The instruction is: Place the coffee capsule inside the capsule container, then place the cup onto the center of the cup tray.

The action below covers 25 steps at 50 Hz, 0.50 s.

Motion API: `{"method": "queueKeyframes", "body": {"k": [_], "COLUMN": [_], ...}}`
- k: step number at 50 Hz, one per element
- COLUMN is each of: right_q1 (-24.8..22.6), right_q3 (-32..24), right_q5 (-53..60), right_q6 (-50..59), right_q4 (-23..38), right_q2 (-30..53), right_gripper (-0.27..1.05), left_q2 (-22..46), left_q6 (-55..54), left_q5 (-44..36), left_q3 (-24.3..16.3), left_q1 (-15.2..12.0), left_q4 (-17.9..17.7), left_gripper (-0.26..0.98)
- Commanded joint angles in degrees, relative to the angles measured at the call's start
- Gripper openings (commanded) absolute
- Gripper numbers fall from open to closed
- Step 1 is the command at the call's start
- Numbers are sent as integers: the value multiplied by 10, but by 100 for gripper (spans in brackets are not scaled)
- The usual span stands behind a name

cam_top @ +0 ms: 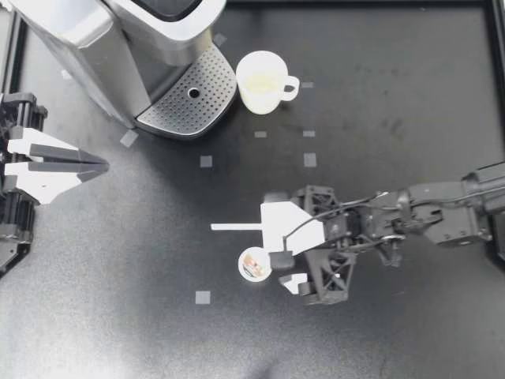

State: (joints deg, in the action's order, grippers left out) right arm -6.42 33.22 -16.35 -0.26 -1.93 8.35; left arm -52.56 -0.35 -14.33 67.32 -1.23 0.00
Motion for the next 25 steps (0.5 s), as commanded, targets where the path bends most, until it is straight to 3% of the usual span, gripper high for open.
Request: {"method": "queueKeyframes", "body": {"k": [1, 25], "right_q1": [-4, -8], "right_q3": [-18, -48], "right_q5": [5, 12], "right_q6": [-1, -1], "right_q4": [-1, 0], "right_q2": [-1, 28], "right_gripper": [95, 95], "left_q2": [2, 0], "left_q6": [0, 1], "left_q5": [-3, -2], "left_q3": [-11, -11], "left_q1": [-1, -1], "left_q4": [1, 1], "left_gripper": [13, 13]}}
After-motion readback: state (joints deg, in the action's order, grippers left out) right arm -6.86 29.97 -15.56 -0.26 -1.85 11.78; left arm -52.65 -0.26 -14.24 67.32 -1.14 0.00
